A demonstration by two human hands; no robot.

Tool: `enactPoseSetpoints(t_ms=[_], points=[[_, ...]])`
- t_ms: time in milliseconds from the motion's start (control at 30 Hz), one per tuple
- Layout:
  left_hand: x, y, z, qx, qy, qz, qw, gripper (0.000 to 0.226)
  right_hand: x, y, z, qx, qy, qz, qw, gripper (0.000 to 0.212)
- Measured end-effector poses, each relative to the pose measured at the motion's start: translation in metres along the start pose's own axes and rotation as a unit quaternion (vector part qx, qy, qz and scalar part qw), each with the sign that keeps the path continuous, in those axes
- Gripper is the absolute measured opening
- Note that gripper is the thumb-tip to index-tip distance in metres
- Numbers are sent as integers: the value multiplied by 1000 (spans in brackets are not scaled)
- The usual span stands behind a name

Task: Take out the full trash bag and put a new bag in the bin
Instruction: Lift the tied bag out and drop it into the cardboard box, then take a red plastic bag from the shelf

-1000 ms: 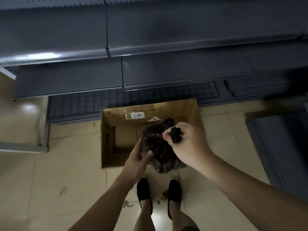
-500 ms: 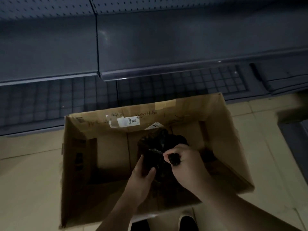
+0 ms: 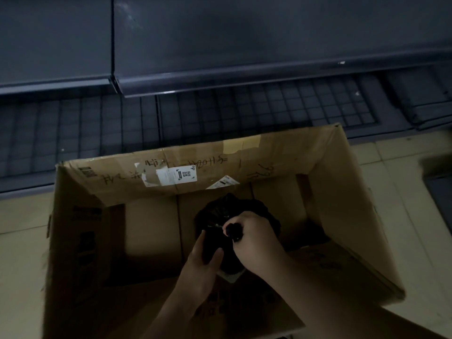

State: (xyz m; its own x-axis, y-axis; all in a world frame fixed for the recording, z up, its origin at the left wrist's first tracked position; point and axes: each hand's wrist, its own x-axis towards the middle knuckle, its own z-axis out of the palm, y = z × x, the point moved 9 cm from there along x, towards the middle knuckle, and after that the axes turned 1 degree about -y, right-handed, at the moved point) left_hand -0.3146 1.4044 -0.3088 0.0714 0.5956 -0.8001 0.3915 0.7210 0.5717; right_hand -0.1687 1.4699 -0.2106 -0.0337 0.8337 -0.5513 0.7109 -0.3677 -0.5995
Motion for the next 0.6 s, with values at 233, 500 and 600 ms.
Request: enactPoseSetpoints(t_ms=[233,500,600], points=[[-20,18,-10,9,18,9,1000,70,-21,-2,-3,-16,-28,12,999,52],[-137,151,-43,47,66,61,995,65,-106,-58,-121,-1,0,11,1000,64],[-202,225,-41,110,62,97,987,64,-158,-79,-192,21,54,15,998,62]])
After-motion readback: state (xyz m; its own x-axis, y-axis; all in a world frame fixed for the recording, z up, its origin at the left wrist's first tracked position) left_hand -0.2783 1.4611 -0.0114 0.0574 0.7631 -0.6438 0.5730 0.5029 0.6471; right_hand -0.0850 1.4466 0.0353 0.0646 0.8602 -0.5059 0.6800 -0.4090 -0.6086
